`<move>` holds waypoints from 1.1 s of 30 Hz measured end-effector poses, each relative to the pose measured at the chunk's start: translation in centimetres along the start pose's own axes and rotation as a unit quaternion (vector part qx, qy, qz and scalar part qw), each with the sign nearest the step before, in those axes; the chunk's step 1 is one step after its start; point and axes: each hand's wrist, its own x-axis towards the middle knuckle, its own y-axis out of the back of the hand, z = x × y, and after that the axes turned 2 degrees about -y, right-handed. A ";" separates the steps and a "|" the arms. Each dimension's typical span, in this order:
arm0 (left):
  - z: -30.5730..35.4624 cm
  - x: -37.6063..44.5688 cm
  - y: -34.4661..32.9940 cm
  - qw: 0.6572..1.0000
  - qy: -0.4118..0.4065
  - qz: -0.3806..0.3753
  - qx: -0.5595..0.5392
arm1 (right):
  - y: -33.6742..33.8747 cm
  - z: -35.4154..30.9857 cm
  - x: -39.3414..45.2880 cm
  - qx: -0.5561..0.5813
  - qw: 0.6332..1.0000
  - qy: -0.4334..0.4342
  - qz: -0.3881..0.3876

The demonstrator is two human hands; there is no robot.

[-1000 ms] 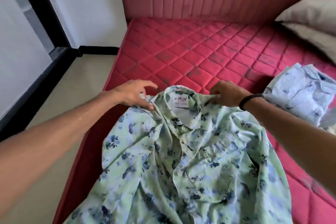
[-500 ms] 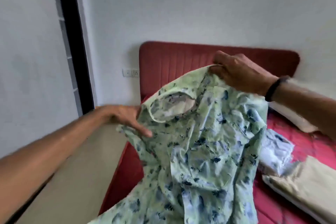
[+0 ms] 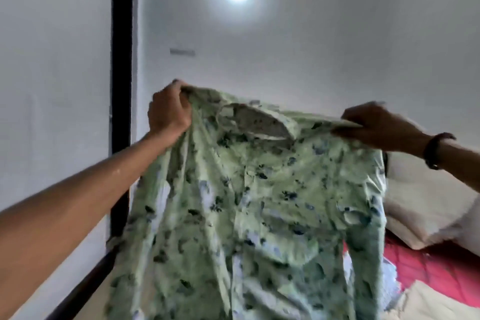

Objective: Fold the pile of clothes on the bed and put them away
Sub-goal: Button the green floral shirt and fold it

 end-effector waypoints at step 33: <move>0.9 3.4 7.5 0.899 -0.281 -0.298 0.154 | -11.6 -6.2 -9.2 0.200 0.912 -0.306 0.188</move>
